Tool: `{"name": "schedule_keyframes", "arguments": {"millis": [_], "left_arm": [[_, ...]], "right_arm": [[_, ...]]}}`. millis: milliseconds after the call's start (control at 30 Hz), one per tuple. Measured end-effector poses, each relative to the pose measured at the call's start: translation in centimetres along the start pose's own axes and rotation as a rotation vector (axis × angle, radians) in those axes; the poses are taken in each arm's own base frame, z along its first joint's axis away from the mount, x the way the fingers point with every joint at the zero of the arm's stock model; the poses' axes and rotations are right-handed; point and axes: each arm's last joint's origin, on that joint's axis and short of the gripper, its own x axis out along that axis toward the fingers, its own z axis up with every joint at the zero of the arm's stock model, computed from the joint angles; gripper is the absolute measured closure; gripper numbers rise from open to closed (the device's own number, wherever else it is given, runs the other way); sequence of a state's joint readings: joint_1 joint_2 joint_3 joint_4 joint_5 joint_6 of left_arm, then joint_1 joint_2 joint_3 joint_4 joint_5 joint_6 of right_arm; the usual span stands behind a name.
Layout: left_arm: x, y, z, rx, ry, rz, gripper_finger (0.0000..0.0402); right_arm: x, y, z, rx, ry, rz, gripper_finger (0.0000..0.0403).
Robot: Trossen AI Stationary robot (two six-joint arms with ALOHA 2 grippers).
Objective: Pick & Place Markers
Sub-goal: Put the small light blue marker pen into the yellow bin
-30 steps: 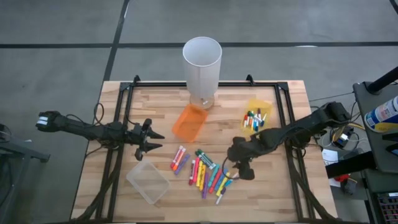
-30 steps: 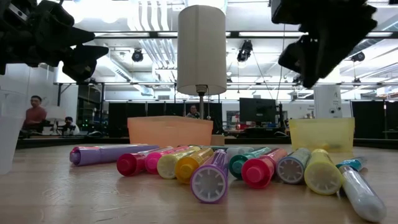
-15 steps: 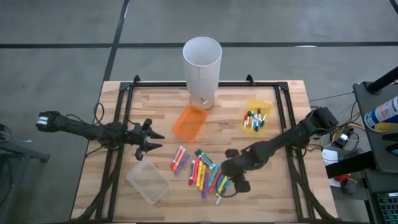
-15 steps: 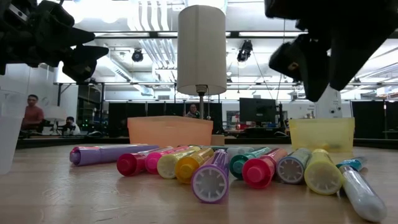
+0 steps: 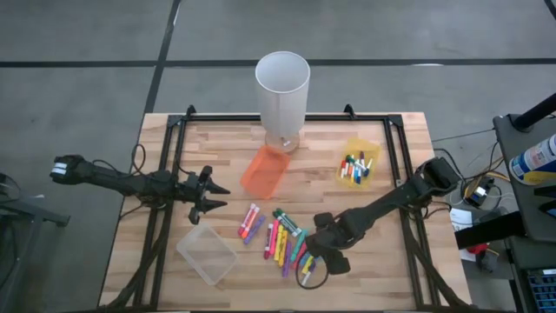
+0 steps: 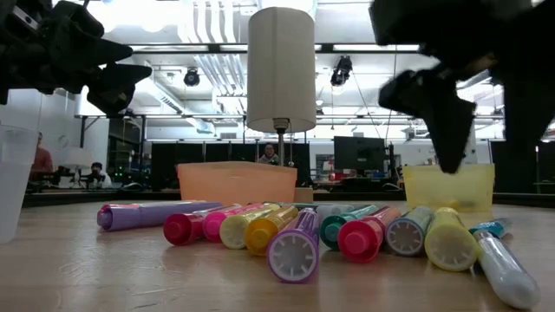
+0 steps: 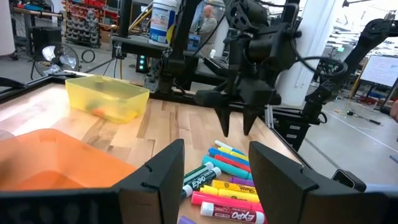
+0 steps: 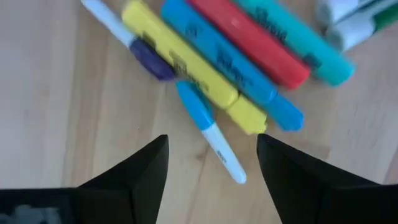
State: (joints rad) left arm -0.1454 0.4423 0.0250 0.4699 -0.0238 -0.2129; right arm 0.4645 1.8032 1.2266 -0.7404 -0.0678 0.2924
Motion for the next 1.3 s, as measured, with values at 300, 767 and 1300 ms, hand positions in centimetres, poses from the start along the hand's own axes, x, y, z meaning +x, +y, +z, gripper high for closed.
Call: {"name": "schedule_keyframes", "arguments": {"millis": [300, 767, 1300], "left_arm": [[0.0, 0.0, 0.0, 0.0, 0.001, 0.0, 0.0227], [0.0, 0.0, 0.0, 0.0, 0.0, 0.0, 0.0227], [0.0, 0.0, 0.0, 0.0, 0.001, 0.0, 0.0227]], "right_arm": [[1.4, -0.1, -1.8, -0.007, 0.073, -0.017, 0.0178], [2.9, -0.5, -3.3, -0.017, 0.1, -0.04, 0.0179], [3.2, -0.6, -2.8, -0.042, 0.009, -0.075, 0.0198]]}}
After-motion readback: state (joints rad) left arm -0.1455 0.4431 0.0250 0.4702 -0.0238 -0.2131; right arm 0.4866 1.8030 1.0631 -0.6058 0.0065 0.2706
